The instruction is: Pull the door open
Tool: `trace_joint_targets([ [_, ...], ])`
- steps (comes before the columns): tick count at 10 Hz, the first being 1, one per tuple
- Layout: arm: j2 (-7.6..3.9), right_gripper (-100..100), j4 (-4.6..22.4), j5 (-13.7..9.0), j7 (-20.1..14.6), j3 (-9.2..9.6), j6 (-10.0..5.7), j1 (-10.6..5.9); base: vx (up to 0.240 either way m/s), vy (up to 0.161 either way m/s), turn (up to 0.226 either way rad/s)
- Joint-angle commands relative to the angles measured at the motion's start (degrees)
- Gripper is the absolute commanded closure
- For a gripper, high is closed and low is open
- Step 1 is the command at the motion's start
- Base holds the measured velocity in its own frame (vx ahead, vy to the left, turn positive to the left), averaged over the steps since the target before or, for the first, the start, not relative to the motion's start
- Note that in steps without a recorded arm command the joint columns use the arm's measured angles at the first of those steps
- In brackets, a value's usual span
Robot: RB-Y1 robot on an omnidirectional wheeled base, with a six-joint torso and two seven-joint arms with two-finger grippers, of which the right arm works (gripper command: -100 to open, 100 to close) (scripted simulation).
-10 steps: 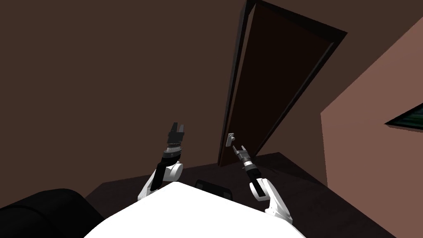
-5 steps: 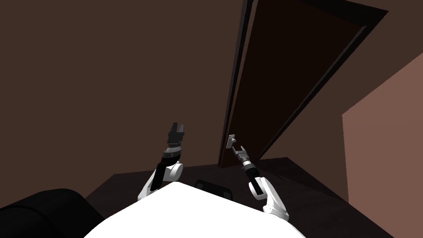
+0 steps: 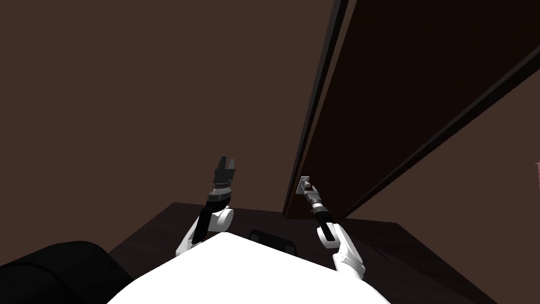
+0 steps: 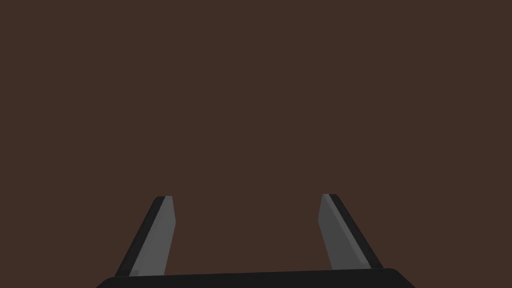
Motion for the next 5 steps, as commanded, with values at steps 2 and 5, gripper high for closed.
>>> trace_joint_targets([
  [2, 1.79, -100, 1.95, -1.03, 2.68, -2.88, 1.84, -2.36, 0.016, -0.085, 0.259],
  [5, 3.01, -100, 2.75, -1.52, 3.80, -4.18, 2.57, -3.33, 0.022, -0.093, 0.155],
])
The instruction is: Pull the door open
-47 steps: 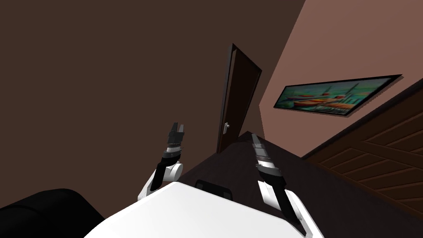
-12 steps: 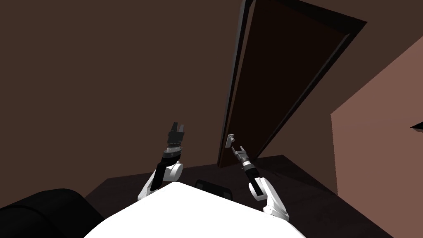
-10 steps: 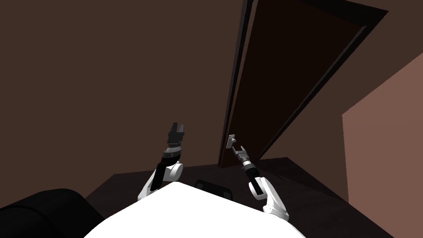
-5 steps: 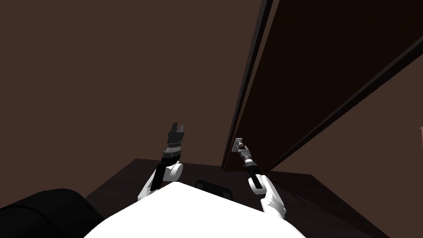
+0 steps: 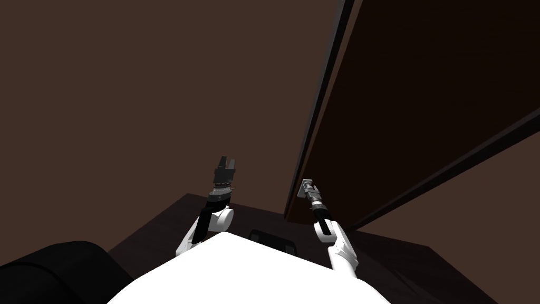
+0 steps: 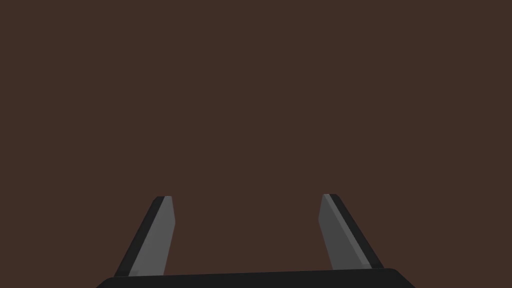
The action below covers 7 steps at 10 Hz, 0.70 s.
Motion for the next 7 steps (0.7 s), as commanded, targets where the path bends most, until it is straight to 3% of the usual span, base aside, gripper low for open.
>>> trace_joint_targets([
  [1, -0.05, 100, -0.09, 0.04, -0.16, 0.11, -0.10, 0.10, -0.001, 0.008, -0.027],
  [6, -0.05, 100, -0.09, 0.04, -0.16, 0.11, -0.10, 0.10, -0.001, 0.008, -0.004],
  [7, -0.43, 100, 0.20, -1.94, -0.26, -0.07, 0.91, -0.10, -0.014, 0.005, 0.022],
])
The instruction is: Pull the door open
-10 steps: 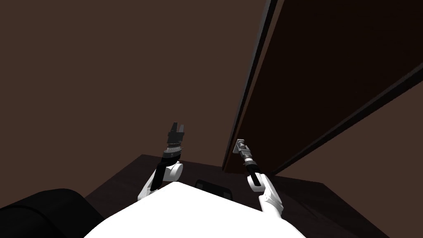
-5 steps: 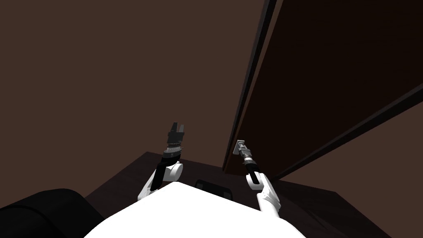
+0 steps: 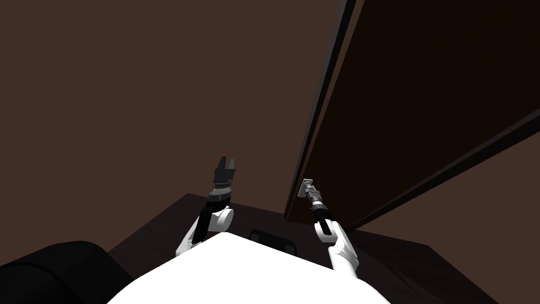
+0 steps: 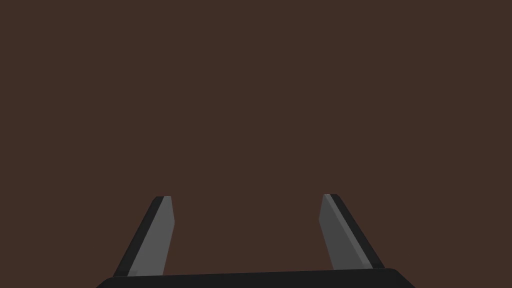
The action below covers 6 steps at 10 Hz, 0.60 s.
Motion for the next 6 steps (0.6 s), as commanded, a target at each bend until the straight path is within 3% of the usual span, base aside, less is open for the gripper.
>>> trace_joint_targets([
  [1, -0.25, 100, 0.25, -2.31, -0.08, -0.14, 1.08, -0.16, -0.024, 0.015, 0.034],
  [6, -1.31, 100, 1.48, -10.47, -0.45, -0.40, 4.98, -0.98, -0.033, 0.015, 0.026],
])
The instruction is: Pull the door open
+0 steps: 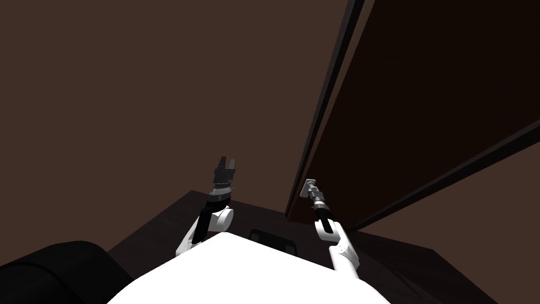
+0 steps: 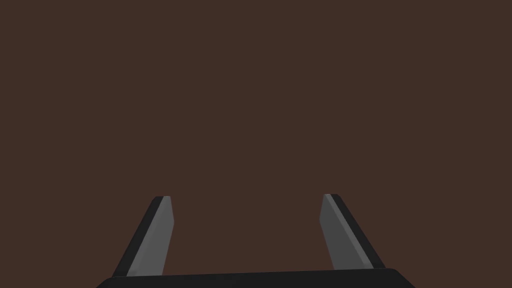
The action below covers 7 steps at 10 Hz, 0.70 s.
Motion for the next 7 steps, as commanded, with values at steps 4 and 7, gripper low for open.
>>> trace_joint_targets([
  [4, -0.95, 100, 1.57, -6.94, -0.13, -0.86, 3.15, -1.03, -0.027, 0.007, 0.024],
  [7, -1.28, 100, 2.03, -11.71, -0.27, -0.96, 4.62, -1.34, -0.031, 0.004, 0.019],
])
